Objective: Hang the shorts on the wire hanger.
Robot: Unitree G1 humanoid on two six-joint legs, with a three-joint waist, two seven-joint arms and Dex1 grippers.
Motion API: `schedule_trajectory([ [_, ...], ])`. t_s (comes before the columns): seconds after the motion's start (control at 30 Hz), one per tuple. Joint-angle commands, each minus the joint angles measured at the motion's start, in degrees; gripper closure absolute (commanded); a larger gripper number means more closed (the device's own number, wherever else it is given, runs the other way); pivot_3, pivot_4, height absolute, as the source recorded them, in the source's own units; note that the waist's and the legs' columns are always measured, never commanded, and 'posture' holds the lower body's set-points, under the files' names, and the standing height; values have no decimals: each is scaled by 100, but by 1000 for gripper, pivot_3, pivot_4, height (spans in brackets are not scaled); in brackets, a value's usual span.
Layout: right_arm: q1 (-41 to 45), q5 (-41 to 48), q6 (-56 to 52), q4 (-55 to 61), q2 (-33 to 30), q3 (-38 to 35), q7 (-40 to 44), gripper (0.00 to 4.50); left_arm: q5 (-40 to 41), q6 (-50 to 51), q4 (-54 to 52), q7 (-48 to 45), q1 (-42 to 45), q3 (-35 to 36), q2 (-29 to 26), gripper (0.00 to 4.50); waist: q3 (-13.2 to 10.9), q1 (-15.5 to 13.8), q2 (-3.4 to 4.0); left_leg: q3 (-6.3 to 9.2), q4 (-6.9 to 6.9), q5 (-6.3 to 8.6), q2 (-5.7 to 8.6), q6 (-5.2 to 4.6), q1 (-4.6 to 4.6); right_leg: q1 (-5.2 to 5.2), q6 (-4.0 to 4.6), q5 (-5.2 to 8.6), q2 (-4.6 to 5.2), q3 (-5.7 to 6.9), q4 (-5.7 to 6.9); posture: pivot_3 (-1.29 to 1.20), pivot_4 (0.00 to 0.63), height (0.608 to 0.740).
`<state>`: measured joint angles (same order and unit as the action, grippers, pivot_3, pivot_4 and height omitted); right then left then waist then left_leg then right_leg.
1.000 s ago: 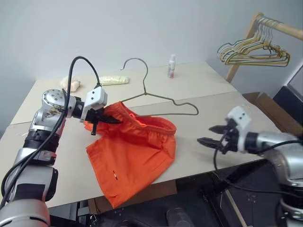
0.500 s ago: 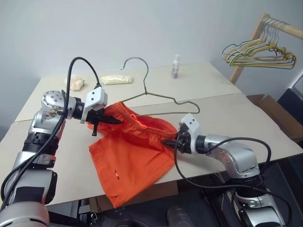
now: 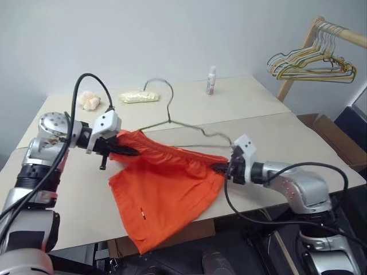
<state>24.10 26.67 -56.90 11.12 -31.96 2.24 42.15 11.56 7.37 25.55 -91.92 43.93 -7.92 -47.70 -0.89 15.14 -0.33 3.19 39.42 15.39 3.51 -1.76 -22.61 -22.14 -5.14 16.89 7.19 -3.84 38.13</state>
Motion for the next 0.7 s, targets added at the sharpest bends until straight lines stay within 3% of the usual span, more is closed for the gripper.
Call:
schedule_trajectory([
  [0.03, 182, 37, 17, -282, -484, -417, 165, 4466, -3, -203, 356, -57, 147, 213, -289, 4500, 0, 0, 0, 0, 0, 0, 0, 0, 0, 0, 0, 0, 0, 0, -1, -211, 0, 740],
  [0.47, 319, 94, 198, -581, -1245, -421, 550, 4466, -470, -676, 569, 224, -79, -11, -476, 4500, 1, -5, -2, -1, 0, 1, -1, -1, -2, 0, 0, 0, 2, -1, 0, -212, 0, 740],
  [0.7, 403, 167, 348, -441, -1469, -417, 766, 4466, -1278, -1552, 1160, 790, -30, -456, -570, 4500, 1, -10, -2, -1, 0, 1, -2, -1, -1, 0, 0, 0, 3, -1, -3, -215, 0, 740],
])
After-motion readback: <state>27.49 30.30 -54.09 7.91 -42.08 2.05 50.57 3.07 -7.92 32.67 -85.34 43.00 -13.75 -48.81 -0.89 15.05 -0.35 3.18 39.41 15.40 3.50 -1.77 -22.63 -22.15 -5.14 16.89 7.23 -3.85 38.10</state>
